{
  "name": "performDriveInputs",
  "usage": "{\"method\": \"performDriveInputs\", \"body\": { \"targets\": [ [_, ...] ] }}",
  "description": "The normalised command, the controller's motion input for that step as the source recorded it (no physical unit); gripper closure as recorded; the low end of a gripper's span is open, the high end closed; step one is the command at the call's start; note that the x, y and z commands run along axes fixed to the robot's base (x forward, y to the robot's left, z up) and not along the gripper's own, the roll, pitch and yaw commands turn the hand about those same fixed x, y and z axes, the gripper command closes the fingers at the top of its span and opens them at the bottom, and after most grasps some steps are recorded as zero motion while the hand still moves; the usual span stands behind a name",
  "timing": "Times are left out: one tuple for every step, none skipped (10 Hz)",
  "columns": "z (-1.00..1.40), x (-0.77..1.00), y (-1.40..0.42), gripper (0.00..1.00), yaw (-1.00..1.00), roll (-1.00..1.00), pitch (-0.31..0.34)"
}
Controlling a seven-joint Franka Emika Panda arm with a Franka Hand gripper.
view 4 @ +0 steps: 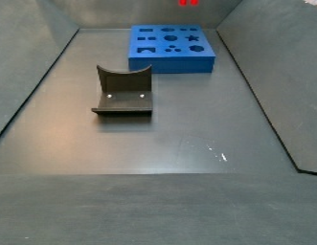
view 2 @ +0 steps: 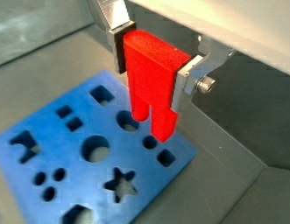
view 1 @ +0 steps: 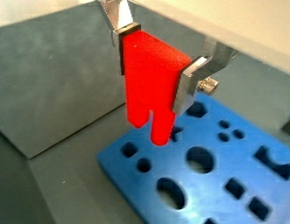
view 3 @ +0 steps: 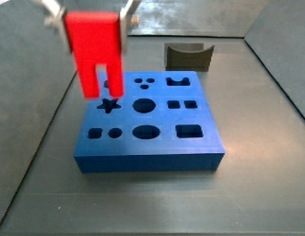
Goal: Insert the square-circle object.
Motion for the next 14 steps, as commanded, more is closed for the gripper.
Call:
{"method": "performDriveInputs", "body": {
  "targets": [
    [-0.92, -0.06, -0.34, 1.00, -0.03, 0.24, -0.004],
    [-1.00, -0.19, -0.25, 1.00, 0.07, 0.18, -0.021],
    [-1.00, 0.00, 0.00, 1.00, 0.04, 0.06, -0.037],
    [-0.69, 0.00, 0.06, 1.00, -0.11, 0.05, 0.041],
    [-0.55, 0.00, 0.08, 1.00, -0.19, 0.00, 0.067],
    [-0.54, 0.00, 0.01, 1.00, -0.18, 0.00, 0.033],
    [-0.61, 0.00, 0.00, 1.00, -0.07, -0.17, 0.000],
    [-0.53, 0.00, 0.03, 1.00, -0.06, -0.20, 0.000],
    [-0.41, 0.09, 0.07, 1.00, -0.04, -0.14, 0.000],
    [-0.37, 0.00, 0.10, 1.00, 0.00, -0.11, 0.000],
    [-0.38, 0.00, 0.13, 1.00, 0.00, -0.09, 0.000],
    [-0.68, 0.00, 0.08, 1.00, -0.02, -0.18, -0.071],
    [-0.66, -0.02, 0.00, 1.00, -0.07, -0.24, -0.134],
    [-0.71, -0.07, 0.00, 1.00, -0.17, -0.20, -0.154]
  ]
}}
